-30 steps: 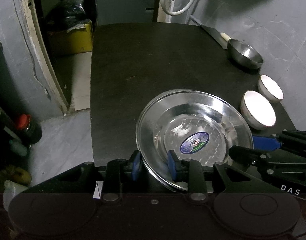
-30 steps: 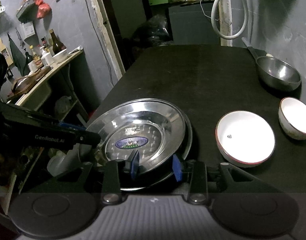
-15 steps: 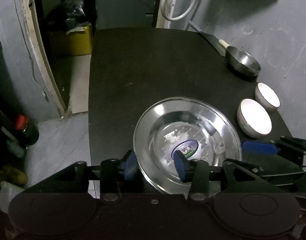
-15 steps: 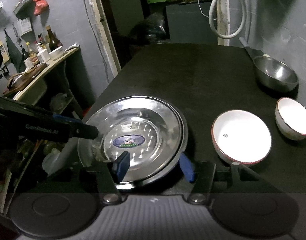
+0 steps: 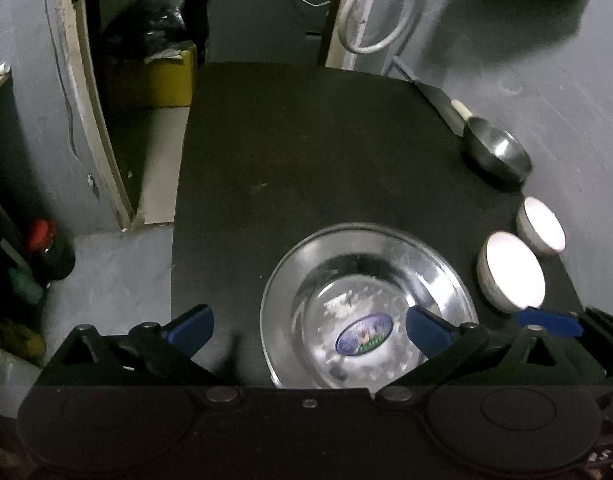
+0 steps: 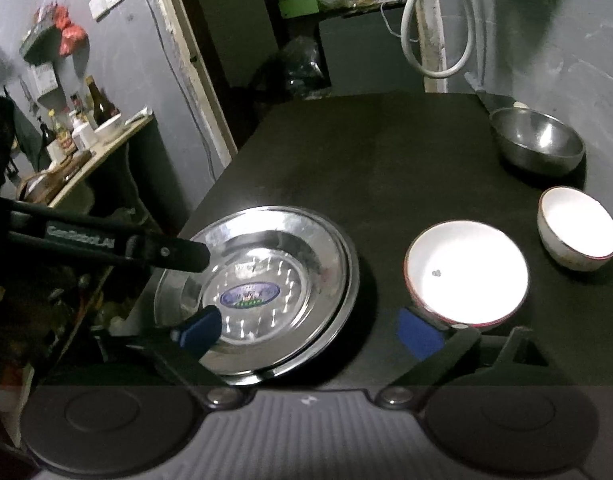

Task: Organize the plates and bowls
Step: 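Grasp the steel bowl with cream handle with both grippers and lift it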

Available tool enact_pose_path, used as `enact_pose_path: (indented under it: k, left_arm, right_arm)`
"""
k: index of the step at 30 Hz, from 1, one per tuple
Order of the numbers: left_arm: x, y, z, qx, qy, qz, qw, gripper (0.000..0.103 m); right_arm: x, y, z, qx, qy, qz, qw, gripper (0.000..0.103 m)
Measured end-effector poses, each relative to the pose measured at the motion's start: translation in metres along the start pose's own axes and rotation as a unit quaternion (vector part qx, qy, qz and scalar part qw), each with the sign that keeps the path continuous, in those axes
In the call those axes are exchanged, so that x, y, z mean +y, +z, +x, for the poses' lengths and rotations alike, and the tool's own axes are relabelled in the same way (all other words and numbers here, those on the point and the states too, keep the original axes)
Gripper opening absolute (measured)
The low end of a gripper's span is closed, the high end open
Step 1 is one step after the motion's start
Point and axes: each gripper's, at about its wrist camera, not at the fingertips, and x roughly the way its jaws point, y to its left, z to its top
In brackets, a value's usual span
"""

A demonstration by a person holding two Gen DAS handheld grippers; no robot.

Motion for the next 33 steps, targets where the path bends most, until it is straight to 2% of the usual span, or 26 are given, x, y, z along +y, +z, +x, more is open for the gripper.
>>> enact_pose_path:
  k: [3, 7, 11, 18, 23, 25, 27, 33]
  left_arm:
    - [-0.001, 0.008, -0.002, -0.027, -0.009, 0.000, 0.9996, 0.102]
    - [-0.010, 0.031, 0.006, -0.050, -0.021, 0.008, 0.9985, 0.102]
    - [-0.030, 0.070, 0.027, -0.055, -0.041, 0.027, 0.9972, 0.102]
    - [-0.087, 0.145, 0.079, -0.092, -0.087, 0.097, 0.9871, 0.102]
    - [-0.129, 0.189, 0.135, -0.079, -0.113, 0.107, 0.9846, 0.102]
    - [-0.145, 0.201, 0.157, -0.064, -0.108, 0.108, 0.9862, 0.102]
    - [-0.159, 0.206, 0.174, -0.051, -0.102, 0.113, 0.9870, 0.102]
    - [-0.177, 0.205, 0.200, -0.032, -0.108, 0.129, 0.9853, 0.102]
  right_arm:
    - [-0.010, 0.007, -0.008, -0.032, -0.012, 0.011, 0.999, 0.103]
    - [-0.033, 0.024, -0.016, -0.078, -0.049, 0.039, 0.995, 0.103]
    - [-0.067, 0.045, -0.008, -0.079, -0.077, 0.089, 0.990, 0.103]
    - [-0.118, 0.074, 0.008, -0.100, -0.127, 0.153, 0.975, 0.103]
    - [-0.144, 0.086, 0.028, -0.107, -0.167, 0.180, 0.963, 0.102]
    - [-0.153, 0.088, 0.034, -0.108, -0.167, 0.196, 0.960, 0.095]
    - [-0.160, 0.090, 0.040, -0.109, -0.167, 0.204, 0.959, 0.089]
    - [-0.167, 0.096, 0.053, -0.107, -0.191, 0.206, 0.954, 0.084]
